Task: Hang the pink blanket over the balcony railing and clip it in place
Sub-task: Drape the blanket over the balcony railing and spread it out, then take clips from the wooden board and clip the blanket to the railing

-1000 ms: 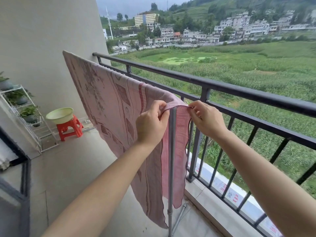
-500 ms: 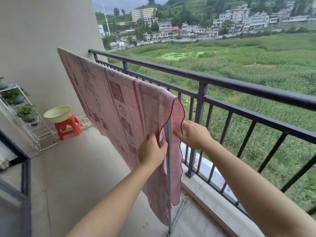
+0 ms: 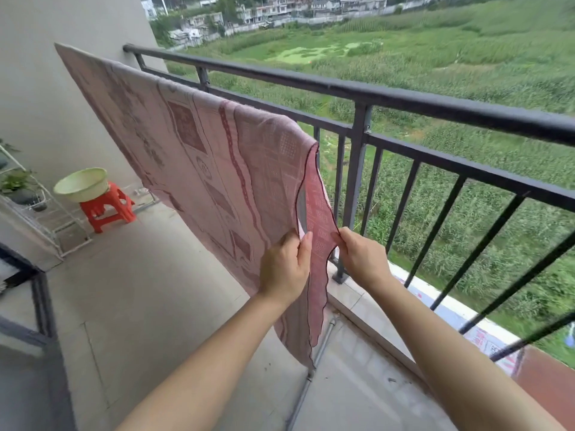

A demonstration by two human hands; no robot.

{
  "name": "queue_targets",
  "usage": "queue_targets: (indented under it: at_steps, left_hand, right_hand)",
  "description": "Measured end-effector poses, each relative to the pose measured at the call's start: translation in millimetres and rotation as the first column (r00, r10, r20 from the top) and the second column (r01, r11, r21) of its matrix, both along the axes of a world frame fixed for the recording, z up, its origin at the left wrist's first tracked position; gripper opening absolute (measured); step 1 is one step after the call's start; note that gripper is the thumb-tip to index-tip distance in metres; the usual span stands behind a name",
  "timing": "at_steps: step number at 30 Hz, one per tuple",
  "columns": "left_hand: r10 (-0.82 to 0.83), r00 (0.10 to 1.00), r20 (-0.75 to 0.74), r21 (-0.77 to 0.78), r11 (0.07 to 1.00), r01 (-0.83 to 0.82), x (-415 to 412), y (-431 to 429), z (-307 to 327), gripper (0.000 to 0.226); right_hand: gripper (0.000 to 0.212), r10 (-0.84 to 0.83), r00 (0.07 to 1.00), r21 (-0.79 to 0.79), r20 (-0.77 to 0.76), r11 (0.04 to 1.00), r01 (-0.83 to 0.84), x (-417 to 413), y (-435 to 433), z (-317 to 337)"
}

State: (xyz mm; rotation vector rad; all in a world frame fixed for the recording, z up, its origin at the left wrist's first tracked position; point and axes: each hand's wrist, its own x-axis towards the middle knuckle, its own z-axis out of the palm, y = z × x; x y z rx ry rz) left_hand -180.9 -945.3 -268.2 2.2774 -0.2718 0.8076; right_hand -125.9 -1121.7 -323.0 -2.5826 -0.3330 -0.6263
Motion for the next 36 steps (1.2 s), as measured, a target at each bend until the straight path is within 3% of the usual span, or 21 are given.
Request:
queue_targets:
  at_steps: [4, 7, 11, 15, 23, 26, 31, 36]
  left_hand:
    - [-0.022, 0.997, 0.076, 0.023, 1.000, 0.021, 17.6, 6.5, 22.3, 0.030]
    - [-0.090, 0.996, 0.014, 0.146, 0.985, 0.087, 22.5, 16.1, 21.6, 0.022]
    - [-0.192, 0.981, 0.025, 0.143, 0.972, 0.186, 24.8, 28.4, 16.7, 0.013]
    - [-0.265, 0.960, 0.091, 0.149, 0.957, 0.250, 31.0, 40.5, 11.2, 0.010]
    - [-0.427, 0.904, 0.028, 0.081, 0.902, 0.424, 30.8, 36.4, 3.1, 0.012]
    - [-0.487, 0.873, 0.011, 0.014, 0.873, 0.487, 24.4, 24.5, 7.9, 0.010]
    - [-0.601, 0.796, -0.063, 0.018, 0.797, 0.604, 19.3, 3.6, -22.0, 0.006]
    - [-0.693, 0.675, -0.252, 0.134, 0.666, 0.734, -27.1, -43.7, -89.2, 0.008]
  right_hand:
    - [0.032, -0.029, 0.995, -0.046, -0.094, 0.999, 0.025, -6.0, 2.3, -21.8]
    - [0.032, -0.091, 0.983, -0.072, -0.159, 0.994, 0.080, -5.9, 11.1, -19.9]
    - [0.033, -0.095, 0.965, -0.107, -0.243, 0.992, 0.071, -2.9, 28.2, -4.2]
    - [0.035, -0.183, 0.956, -0.168, -0.229, 0.975, 0.146, -14.8, 26.5, -8.9]
    - [0.037, -0.315, 0.943, -0.143, -0.106, 0.944, 0.299, -65.3, 20.9, -18.2]
    - [0.032, -0.375, 0.907, -0.114, -0.192, 0.927, 0.359, -82.0, 29.5, -16.7]
    - [0.032, -0.589, 0.735, -0.148, -0.337, 0.803, 0.577, -161.1, 1.8, -34.1]
    - [0.035, -0.840, 0.370, -0.174, -0.398, 0.465, 0.868, -308.8, -23.1, -72.6]
